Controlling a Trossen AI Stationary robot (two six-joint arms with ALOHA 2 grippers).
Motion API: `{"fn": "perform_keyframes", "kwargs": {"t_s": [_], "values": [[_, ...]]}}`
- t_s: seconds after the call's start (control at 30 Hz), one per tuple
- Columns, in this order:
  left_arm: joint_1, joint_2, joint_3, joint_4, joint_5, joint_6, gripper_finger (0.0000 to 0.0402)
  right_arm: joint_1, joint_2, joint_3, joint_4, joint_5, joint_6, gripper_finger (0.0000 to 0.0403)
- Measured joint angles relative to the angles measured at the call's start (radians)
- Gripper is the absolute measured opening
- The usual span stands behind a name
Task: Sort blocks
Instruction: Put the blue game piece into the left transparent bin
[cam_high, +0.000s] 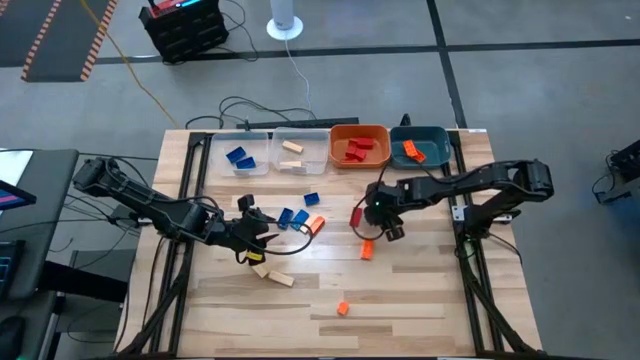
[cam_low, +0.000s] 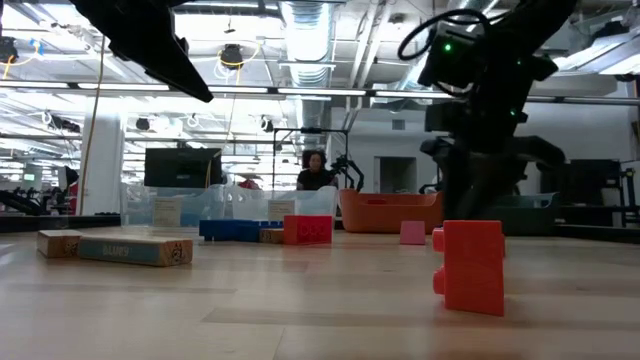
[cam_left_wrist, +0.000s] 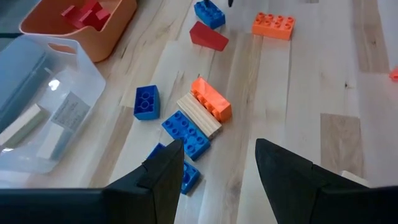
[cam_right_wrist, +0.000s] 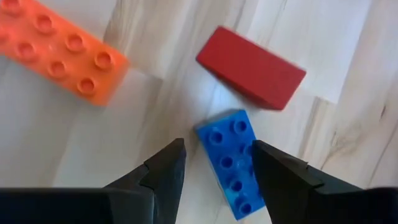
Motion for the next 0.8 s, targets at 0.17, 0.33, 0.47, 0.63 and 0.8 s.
{"fn": "perform_keyframes", "kwargs": {"t_s": [0.17, 0.33, 0.47, 0.63, 0.8], "values": [[0.000, 0.000, 0.000, -0.017, 0.008, -0.010, 0.0192, -0.020, 0.000, -0.002, 0.001, -0.002, -0.030, 0.0217], [0.000, 0.000, 0.000, -0.016, 0.008, -0.012, 0.0192, -0.048, 0.000, -0.001, 0.000, -0.005, -0.023, 0.0230], [0.000, 0.000, 0.000, -0.015, 0.007, -0.013, 0.0192, -0.060, 0.000, -0.001, -0.001, -0.005, -0.034, 0.0258], [0.000, 0.000, 0.000, -0.013, -0.002, -0.013, 0.0192, -0.060, 0.007, -0.001, -0.004, -0.008, -0.077, 0.0276], [0.000, 0.000, 0.000, -0.013, -0.005, -0.021, 0.0192, -0.094, 0.056, -0.001, -0.005, -0.066, -0.083, 0.0276]]}}
